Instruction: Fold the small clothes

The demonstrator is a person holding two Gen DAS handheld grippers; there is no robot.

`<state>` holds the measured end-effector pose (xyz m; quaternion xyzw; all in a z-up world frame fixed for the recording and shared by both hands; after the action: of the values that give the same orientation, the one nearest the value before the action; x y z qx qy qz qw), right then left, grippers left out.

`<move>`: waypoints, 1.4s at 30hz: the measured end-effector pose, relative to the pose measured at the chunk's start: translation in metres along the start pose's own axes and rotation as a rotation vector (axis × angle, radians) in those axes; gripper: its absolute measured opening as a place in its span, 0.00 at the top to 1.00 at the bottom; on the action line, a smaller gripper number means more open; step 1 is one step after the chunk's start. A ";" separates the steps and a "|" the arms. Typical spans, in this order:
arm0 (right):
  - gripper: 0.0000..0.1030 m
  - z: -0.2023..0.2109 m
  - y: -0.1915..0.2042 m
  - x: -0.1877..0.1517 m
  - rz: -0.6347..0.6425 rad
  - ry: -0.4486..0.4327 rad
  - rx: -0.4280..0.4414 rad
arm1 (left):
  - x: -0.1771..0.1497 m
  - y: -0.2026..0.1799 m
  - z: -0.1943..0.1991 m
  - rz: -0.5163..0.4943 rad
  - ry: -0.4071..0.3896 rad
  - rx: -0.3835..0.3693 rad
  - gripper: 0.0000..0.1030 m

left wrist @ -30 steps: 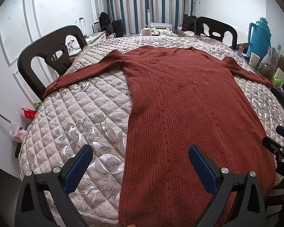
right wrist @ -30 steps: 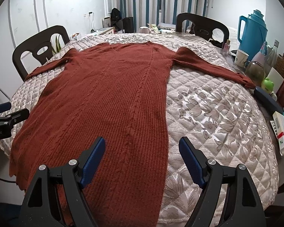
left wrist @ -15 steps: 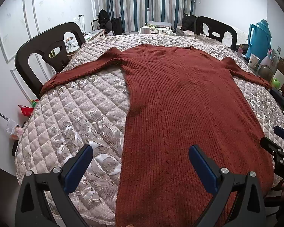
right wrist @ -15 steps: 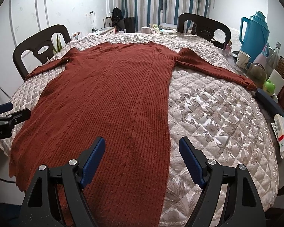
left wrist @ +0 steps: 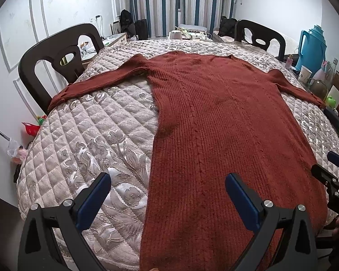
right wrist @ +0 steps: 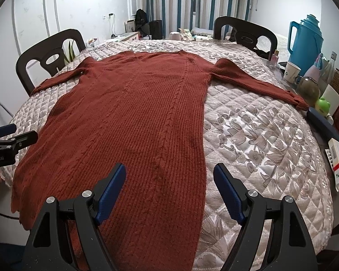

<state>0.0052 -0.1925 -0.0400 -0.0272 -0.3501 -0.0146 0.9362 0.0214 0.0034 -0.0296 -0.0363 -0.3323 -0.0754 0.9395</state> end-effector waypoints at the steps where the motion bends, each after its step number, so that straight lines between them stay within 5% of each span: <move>1: 0.22 0.000 0.000 0.000 0.001 0.000 0.001 | 0.000 0.000 0.000 0.001 0.001 0.000 0.01; 42: 0.22 -0.007 0.000 0.006 -0.018 -0.002 0.024 | 0.001 0.007 -0.013 0.006 0.023 -0.003 0.01</move>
<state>0.0138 -0.1927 -0.0412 -0.0127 -0.3512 -0.0188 0.9360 0.0316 0.0087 -0.0394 -0.0379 -0.3212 -0.0734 0.9434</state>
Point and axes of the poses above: each gripper's, at about its wrist camera, not at the fingertips, and z roughly against the way its jaws point, y to its left, x to its top, the point moved 2 cm from there along -z, roughly the way its jaws point, and after that the axes turned 2 degrees about -x, right-handed, at the moved point
